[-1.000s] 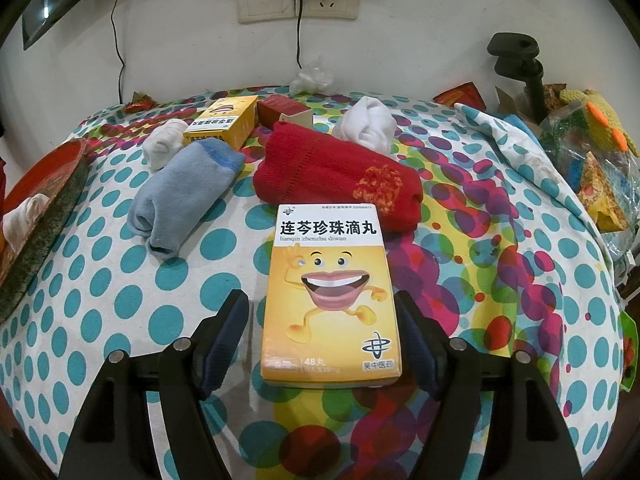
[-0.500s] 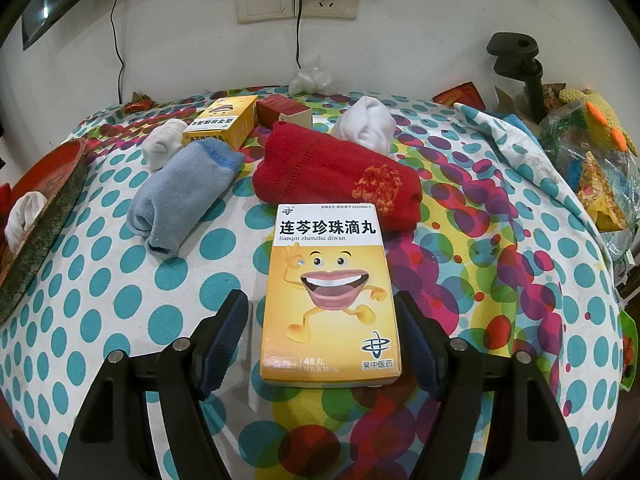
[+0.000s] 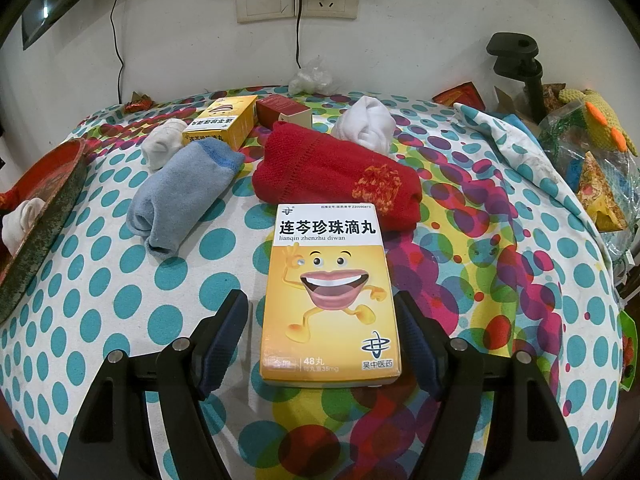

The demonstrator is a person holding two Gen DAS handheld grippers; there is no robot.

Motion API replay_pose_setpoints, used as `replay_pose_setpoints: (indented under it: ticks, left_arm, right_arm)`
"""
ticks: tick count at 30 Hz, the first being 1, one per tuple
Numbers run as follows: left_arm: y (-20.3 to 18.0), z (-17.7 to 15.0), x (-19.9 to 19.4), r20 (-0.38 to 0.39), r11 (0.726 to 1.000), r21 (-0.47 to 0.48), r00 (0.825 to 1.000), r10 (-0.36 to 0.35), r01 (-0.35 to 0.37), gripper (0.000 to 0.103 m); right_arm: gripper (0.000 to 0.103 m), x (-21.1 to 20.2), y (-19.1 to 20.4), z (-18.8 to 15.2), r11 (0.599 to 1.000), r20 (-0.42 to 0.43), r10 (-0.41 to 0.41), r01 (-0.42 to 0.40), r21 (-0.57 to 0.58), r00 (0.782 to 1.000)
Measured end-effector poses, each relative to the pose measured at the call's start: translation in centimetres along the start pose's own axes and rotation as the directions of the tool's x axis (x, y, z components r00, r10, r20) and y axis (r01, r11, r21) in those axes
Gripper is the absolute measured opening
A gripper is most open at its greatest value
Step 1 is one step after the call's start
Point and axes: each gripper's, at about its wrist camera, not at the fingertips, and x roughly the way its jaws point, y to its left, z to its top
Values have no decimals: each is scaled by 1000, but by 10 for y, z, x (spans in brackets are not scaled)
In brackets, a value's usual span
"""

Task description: Organize objects

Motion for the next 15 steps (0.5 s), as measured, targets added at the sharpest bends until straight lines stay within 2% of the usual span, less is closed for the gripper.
replay_pose_setpoints:
  ticks: [9, 15]
  left_arm:
    - [3, 7, 7, -8, 999, -25, 1000, 19, -19, 42]
    - [-1, 6, 3, 1, 1000, -7, 1000, 29, -29, 44]
  right_arm:
    - [72, 0, 1, 0, 1000, 0, 0, 0, 0, 1000]
    - [72, 0, 0, 0, 1000, 0, 0, 0, 0, 1000]
